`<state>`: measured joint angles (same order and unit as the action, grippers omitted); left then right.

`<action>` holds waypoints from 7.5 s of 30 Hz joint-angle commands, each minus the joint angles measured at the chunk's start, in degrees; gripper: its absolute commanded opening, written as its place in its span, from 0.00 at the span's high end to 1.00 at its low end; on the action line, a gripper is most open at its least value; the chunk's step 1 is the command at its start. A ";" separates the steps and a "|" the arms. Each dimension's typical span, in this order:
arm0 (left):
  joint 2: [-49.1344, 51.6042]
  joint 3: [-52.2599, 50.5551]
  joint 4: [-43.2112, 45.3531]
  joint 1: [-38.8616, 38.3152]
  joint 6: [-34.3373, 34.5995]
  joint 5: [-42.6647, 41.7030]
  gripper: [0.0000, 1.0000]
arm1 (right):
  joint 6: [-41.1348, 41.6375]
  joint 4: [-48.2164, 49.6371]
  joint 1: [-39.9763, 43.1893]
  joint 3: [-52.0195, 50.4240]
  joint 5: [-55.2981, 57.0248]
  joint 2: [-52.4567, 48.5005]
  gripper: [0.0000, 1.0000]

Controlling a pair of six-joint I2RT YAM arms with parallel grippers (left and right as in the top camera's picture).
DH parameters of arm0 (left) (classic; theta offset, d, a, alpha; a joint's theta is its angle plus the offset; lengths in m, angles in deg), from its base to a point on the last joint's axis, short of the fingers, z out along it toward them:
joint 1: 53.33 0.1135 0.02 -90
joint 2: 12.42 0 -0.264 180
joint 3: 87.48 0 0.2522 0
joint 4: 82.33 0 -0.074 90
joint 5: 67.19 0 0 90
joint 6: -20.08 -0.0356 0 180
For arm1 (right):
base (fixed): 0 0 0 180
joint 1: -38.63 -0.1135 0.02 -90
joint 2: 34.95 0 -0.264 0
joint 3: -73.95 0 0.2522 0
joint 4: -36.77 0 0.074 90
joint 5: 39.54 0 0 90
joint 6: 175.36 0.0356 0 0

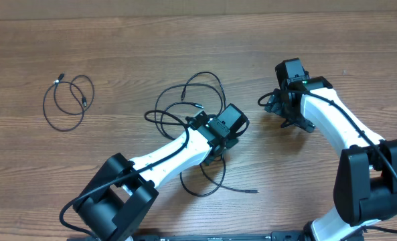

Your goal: Untangle cables

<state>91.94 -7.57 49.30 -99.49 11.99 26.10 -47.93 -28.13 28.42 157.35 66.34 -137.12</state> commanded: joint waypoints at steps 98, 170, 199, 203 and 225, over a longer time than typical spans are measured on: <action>2.14 1.88 -7.41 -0.04 14.12 12.81 0.89 | -0.22 0.07 0.00 0.83 0.98 0.85 0.00; 10.01 1.84 -2.86 -0.15 12.35 7.58 0.96 | -0.22 0.07 0.00 0.83 0.98 0.85 0.00; 2.25 7.58 -17.14 0.04 9.35 12.46 0.96 | -0.22 0.07 0.00 0.83 0.98 0.85 0.00; 2.25 7.56 -17.42 0.04 9.35 12.48 0.85 | -0.22 0.07 0.00 0.83 0.98 0.85 0.00; 2.25 7.56 -24.22 0.04 9.35 14.25 0.78 | -0.22 0.07 0.00 0.83 0.98 0.85 0.00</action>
<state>95.37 -0.90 26.39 -99.49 21.34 39.54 -47.93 -28.15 28.42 157.35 66.34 -137.12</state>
